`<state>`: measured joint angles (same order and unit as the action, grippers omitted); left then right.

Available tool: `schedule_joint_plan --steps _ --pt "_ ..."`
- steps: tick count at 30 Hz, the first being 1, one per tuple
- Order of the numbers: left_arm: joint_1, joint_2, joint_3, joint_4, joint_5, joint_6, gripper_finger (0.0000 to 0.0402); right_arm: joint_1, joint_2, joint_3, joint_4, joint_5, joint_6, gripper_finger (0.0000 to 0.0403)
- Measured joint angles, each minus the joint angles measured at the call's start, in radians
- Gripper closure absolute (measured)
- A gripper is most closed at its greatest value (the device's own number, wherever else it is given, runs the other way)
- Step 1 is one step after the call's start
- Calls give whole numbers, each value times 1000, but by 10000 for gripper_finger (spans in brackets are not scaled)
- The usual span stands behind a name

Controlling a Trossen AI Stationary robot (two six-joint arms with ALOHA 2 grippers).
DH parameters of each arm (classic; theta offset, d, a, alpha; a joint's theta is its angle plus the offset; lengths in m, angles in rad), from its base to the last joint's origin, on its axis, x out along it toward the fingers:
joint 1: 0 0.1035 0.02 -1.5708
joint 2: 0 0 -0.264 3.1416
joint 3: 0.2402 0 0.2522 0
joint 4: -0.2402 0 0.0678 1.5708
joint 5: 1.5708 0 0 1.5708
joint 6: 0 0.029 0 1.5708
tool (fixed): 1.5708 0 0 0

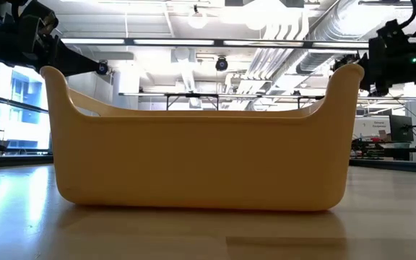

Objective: Sort silverware by color (type)
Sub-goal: Return to Home Position

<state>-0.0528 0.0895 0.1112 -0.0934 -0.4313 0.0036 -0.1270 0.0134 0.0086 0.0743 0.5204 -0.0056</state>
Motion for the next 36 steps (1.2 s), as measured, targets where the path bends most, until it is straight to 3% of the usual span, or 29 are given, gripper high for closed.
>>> schedule_joint_plan --steps 6,36 --pt "0 0 0 0 1 0 397 -4 13 0 1 -4 121 403" --pt "0 0 0 0 2 0 397 -4 13 0 2 -8 75 402"
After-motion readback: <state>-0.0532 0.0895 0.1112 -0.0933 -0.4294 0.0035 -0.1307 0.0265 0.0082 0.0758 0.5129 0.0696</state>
